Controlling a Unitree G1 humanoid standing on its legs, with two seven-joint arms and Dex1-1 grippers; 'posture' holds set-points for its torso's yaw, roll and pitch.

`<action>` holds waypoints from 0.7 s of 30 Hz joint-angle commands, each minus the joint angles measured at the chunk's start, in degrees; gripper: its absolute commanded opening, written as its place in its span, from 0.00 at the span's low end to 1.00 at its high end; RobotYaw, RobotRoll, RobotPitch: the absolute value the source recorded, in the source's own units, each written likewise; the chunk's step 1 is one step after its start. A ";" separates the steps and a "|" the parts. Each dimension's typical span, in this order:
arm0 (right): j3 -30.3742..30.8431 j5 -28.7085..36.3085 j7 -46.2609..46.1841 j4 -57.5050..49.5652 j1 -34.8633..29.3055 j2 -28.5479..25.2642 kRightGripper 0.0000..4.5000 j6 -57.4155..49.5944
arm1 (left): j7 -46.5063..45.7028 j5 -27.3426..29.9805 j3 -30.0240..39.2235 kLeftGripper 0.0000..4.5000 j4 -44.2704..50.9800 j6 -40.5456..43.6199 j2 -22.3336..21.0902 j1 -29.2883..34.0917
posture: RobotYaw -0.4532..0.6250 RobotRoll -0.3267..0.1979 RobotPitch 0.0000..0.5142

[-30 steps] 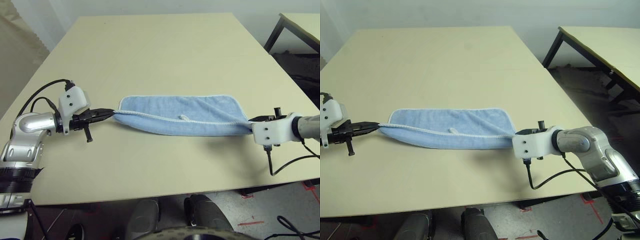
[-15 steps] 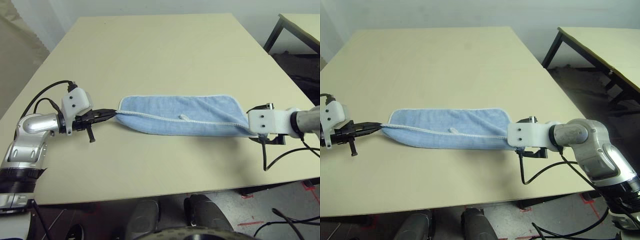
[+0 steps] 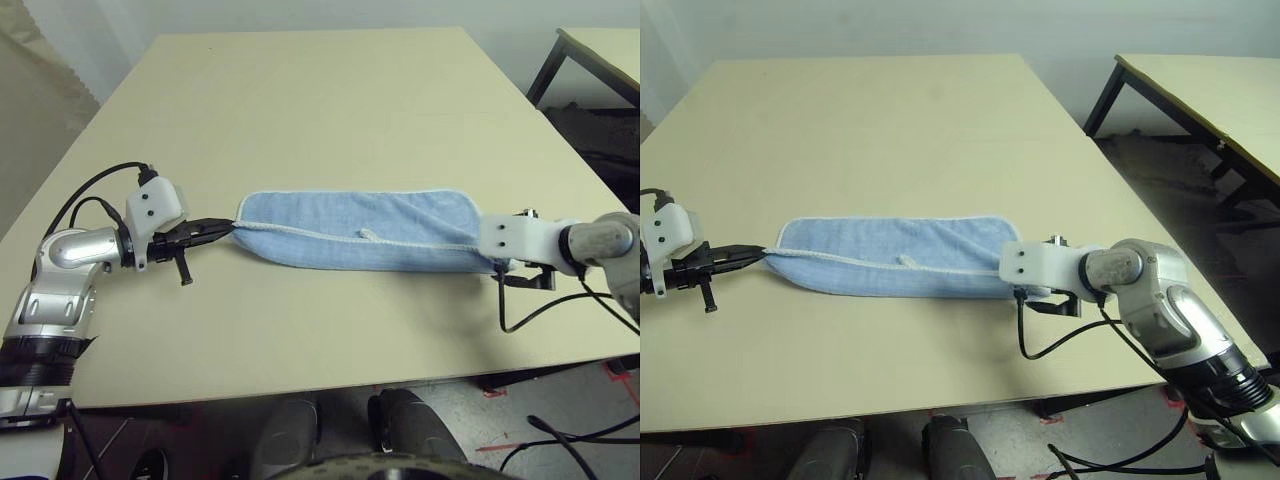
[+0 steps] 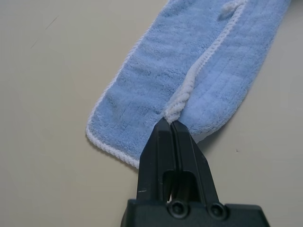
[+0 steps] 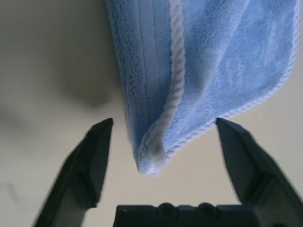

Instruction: Fold the towel and set it aside.

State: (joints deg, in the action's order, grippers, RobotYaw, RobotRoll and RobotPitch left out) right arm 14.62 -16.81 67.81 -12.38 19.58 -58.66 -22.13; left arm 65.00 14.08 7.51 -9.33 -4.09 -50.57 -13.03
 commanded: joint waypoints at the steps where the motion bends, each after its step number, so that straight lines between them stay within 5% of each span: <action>1: 0.90 -0.55 -0.25 0.00 0.47 0.41 0.66 0.01 | -0.09 -0.63 -0.51 0.00 -0.41 -0.62 0.02 0.53 | 0.49 0.62 0.13; 9: 0.71 -0.08 1.03 -0.97 -0.44 -0.82 0.01 -0.49 | -0.12 -0.70 -0.62 0.00 -0.88 -0.91 0.16 0.24 | 0.49 0.62 0.12; 21: -2.90 4.40 5.85 -2.02 2.30 -4.62 0.00 -1.72 | 1.39 0.56 0.54 0.00 -4.04 -0.86 -1.11 -2.11 | 0.48 0.62 0.11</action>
State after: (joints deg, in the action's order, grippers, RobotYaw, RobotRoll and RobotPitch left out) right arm 13.81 -14.05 72.26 -13.54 20.50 -62.10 -23.52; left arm 65.51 14.16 7.51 -11.95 -5.09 -50.71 -13.90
